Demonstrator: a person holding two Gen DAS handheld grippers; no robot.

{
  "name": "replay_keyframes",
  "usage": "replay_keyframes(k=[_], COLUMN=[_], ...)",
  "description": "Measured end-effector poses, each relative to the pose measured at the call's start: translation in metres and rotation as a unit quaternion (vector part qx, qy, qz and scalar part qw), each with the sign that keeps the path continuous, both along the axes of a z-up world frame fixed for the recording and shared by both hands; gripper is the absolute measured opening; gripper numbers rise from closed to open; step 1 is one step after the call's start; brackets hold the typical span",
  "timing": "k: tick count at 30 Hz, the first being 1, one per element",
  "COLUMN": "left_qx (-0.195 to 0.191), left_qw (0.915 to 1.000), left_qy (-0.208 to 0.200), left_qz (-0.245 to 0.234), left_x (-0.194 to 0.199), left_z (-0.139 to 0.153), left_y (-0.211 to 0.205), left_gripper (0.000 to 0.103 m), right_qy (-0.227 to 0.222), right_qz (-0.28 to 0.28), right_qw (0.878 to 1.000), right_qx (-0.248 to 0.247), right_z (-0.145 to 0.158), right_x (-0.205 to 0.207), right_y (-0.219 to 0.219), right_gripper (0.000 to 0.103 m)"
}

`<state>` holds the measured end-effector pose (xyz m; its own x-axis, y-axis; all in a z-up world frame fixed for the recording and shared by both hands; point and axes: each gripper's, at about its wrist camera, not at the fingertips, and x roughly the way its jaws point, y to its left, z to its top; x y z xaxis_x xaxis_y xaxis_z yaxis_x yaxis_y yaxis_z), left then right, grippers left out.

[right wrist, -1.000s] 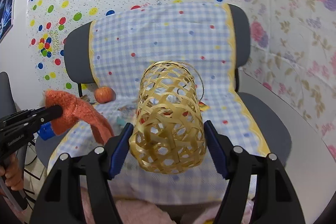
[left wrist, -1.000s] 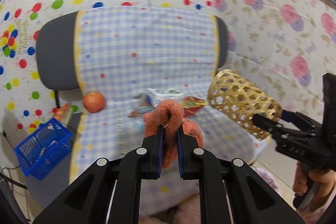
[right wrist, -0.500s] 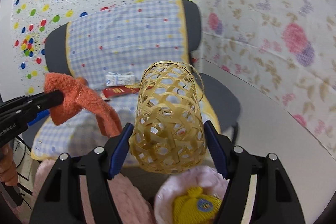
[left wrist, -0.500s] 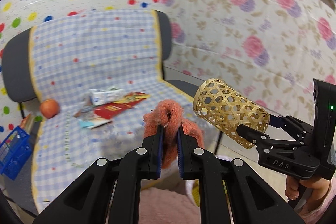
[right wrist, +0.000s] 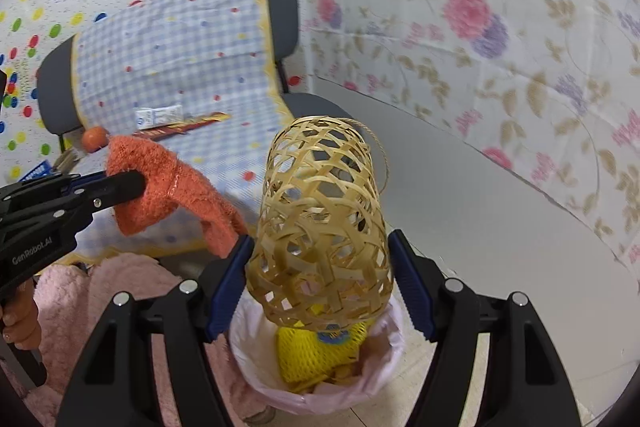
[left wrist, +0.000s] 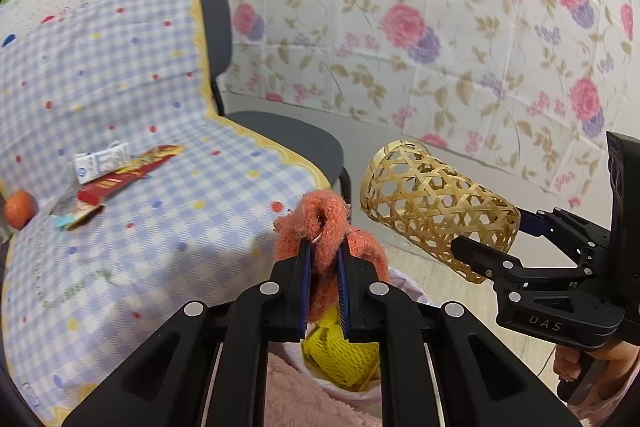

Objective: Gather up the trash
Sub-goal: 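Carry the glove and bamboo tube over the pink bin, then open both tools to drop the glove and bamboo tube into the bin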

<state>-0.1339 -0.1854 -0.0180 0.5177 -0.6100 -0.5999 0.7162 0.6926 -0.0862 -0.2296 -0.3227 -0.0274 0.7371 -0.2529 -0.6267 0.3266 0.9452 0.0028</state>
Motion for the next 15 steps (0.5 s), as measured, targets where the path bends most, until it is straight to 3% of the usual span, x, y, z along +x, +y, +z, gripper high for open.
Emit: replay_keyframes(k=[6, 9, 11, 12, 15], left_qx=[0.020, 0.028, 0.035, 0.038, 0.043], left_qw=[0.9994, 0.9990, 0.9986, 0.9985, 0.9982], left_qy=[0.025, 0.035, 0.039, 0.039, 0.042], left_qz=[-0.010, -0.008, -0.006, -0.003, 0.007], left_x=[0.013, 0.018, 0.021, 0.022, 0.026], left_z=[-0.022, -0.030, -0.035, -0.037, -0.037], left_y=[-0.026, -0.031, -0.032, -0.032, -0.025], left_gripper=[0.013, 0.020, 0.049, 0.055, 0.060], right_qy=[0.009, 0.008, 0.017, 0.021, 0.022], right_qz=[-0.011, -0.006, -0.003, -0.003, -0.004], right_qw=[1.000, 0.999, 0.999, 0.999, 0.999], right_qx=[0.022, 0.038, 0.042, 0.042, 0.043], right_z=[-0.022, -0.031, -0.038, -0.040, -0.039], right_x=[0.003, 0.008, 0.013, 0.015, 0.015], right_y=[-0.021, -0.028, -0.030, -0.030, -0.031], right_gripper=[0.068, 0.069, 0.074, 0.075, 0.075])
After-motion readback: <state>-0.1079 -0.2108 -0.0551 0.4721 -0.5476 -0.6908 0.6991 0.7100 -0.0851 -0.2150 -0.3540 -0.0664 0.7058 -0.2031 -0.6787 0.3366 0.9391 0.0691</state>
